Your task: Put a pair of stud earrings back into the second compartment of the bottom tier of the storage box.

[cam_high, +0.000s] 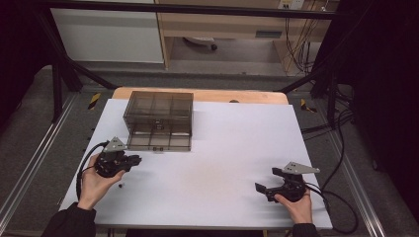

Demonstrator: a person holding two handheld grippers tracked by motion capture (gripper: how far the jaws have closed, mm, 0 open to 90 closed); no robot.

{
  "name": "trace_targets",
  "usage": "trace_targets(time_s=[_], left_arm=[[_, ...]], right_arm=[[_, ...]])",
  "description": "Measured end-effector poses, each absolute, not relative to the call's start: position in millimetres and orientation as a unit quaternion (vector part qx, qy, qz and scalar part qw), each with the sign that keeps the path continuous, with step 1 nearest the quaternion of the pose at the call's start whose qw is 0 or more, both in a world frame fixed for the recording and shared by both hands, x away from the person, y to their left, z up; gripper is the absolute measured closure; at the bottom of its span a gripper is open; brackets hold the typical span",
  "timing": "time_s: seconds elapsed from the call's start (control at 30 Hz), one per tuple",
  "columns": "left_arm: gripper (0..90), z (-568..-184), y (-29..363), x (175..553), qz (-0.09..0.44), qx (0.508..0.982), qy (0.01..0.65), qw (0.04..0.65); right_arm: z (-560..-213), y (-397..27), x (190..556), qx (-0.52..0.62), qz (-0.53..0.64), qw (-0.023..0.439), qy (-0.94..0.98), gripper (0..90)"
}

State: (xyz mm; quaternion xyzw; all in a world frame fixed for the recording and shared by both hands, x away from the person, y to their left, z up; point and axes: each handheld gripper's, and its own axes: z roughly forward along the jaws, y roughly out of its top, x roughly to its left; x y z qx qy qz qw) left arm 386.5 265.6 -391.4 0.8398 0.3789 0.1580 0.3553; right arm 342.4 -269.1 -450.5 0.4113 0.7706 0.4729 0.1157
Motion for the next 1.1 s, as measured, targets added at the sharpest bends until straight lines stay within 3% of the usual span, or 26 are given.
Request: trace_targets(time_s=[1.1], left_arm=[[81.6, -379.2, 217.5, 446.6, 0.177, 0.835, 0.395, 0.34]], right_arm=[[-450.7, -268.8, 342.4, 0.413, 0.471, 0.115, 0.771, 0.7]])
